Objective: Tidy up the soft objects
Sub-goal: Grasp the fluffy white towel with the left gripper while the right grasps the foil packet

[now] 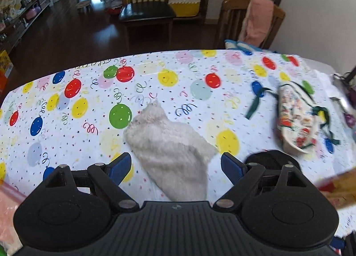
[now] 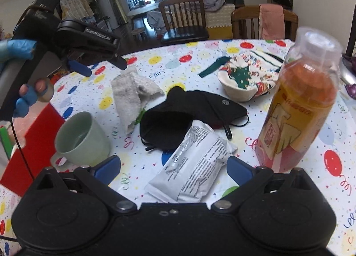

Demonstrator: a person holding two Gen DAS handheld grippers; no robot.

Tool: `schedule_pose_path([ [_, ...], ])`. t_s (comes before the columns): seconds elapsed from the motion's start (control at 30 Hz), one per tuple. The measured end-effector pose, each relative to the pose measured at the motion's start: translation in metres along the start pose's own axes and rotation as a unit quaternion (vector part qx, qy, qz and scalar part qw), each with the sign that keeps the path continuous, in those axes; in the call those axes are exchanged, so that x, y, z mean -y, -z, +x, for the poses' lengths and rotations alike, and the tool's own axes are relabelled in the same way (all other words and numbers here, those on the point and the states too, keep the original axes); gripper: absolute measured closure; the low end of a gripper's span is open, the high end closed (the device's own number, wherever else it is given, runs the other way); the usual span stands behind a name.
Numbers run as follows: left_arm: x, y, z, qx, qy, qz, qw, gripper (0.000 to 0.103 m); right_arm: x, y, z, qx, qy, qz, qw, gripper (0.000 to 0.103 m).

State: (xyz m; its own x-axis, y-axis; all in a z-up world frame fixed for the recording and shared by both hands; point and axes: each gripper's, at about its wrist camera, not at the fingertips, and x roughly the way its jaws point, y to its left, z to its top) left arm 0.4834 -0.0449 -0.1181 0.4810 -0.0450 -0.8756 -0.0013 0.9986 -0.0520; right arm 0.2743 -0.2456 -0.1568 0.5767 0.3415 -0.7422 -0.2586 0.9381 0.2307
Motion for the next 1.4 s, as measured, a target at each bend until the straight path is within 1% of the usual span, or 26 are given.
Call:
schedule_pose_path([
  [0.13, 0.000, -0.012, 0.027, -0.018, -0.004, -0.013, 0.9997, 0.015, 0.002, 0.000, 0.018, -0.016, 0.009, 0.004, 1.000, 0.003],
  [0.3, 0.000, -0.018, 0.058, -0.040, -0.004, -0.030, 0.9988, 0.015, 0.001, 0.001, 0.032, -0.027, 0.018, -0.004, 0.999, 0.004],
  [0.53, 0.008, -0.017, 0.089, -0.071, -0.024, -0.020, 0.9970, 0.015, -0.004, 0.005, 0.049, -0.041, 0.033, -0.015, 0.999, 0.006],
  [0.67, 0.010, -0.014, 0.098, -0.077, -0.031, -0.017, 0.9964, 0.015, -0.007, 0.008, 0.055, -0.044, 0.044, -0.026, 0.998, 0.008],
  [0.73, 0.010, -0.012, 0.100, -0.079, -0.034, -0.017, 0.9962, 0.015, -0.007, 0.008, 0.058, -0.046, 0.054, -0.029, 0.997, 0.011],
  [0.8, 0.011, -0.011, 0.102, -0.082, -0.037, -0.014, 0.9958, 0.015, -0.006, 0.009, 0.060, -0.046, 0.065, -0.030, 0.996, 0.021],
  [0.83, 0.011, -0.011, 0.103, -0.083, -0.038, -0.014, 0.9957, 0.016, -0.005, 0.009, 0.061, -0.046, 0.068, -0.029, 0.996, 0.023],
  [0.9, 0.011, -0.009, 0.104, -0.083, -0.040, -0.016, 0.9956, 0.016, -0.003, 0.010, 0.061, -0.043, 0.075, -0.026, 0.996, 0.030],
  [0.93, 0.011, -0.008, 0.103, -0.081, -0.041, -0.016, 0.9957, 0.021, -0.002, 0.011, 0.061, -0.043, 0.074, -0.023, 0.996, 0.032],
  [0.97, 0.011, -0.007, 0.103, -0.080, -0.042, -0.016, 0.9958, 0.026, -0.001, 0.011, 0.061, -0.041, 0.077, -0.020, 0.996, 0.037],
  [1.0, 0.011, -0.007, 0.103, -0.080, -0.044, -0.017, 0.9957, 0.028, 0.001, 0.011, 0.061, -0.038, 0.080, -0.017, 0.996, 0.041],
  [1.03, 0.010, -0.007, 0.103, -0.079, -0.044, -0.018, 0.9957, 0.032, 0.002, 0.011, 0.060, -0.036, 0.079, -0.014, 0.996, 0.042],
  [1.07, 0.009, -0.006, 0.102, -0.077, -0.043, -0.020, 0.9959, 0.039, 0.003, 0.011, 0.060, -0.034, 0.078, -0.010, 0.996, 0.045],
  [1.13, 0.009, -0.006, 0.099, -0.072, -0.040, -0.018, 0.9964, 0.049, 0.006, 0.010, 0.059, -0.030, 0.074, -0.001, 0.997, 0.048],
  [1.17, 0.010, -0.006, 0.098, -0.071, -0.040, -0.013, 0.9966, 0.056, 0.007, 0.011, 0.058, -0.028, 0.072, 0.001, 0.997, 0.053],
  [1.2, 0.011, -0.006, 0.096, -0.071, -0.042, -0.011, 0.9966, 0.059, 0.008, 0.011, 0.059, -0.028, 0.068, 0.005, 0.997, 0.057],
  [1.27, 0.009, -0.005, 0.093, -0.071, -0.039, -0.013, 0.9967, 0.068, 0.008, 0.011, 0.058, -0.026, 0.067, 0.009, 0.997, 0.060],
  [1.4, 0.008, -0.003, 0.083, -0.060, -0.036, -0.014, 0.9975, 0.071, 0.009, 0.009, 0.053, -0.020, 0.060, 0.018, 0.998, 0.069],
])
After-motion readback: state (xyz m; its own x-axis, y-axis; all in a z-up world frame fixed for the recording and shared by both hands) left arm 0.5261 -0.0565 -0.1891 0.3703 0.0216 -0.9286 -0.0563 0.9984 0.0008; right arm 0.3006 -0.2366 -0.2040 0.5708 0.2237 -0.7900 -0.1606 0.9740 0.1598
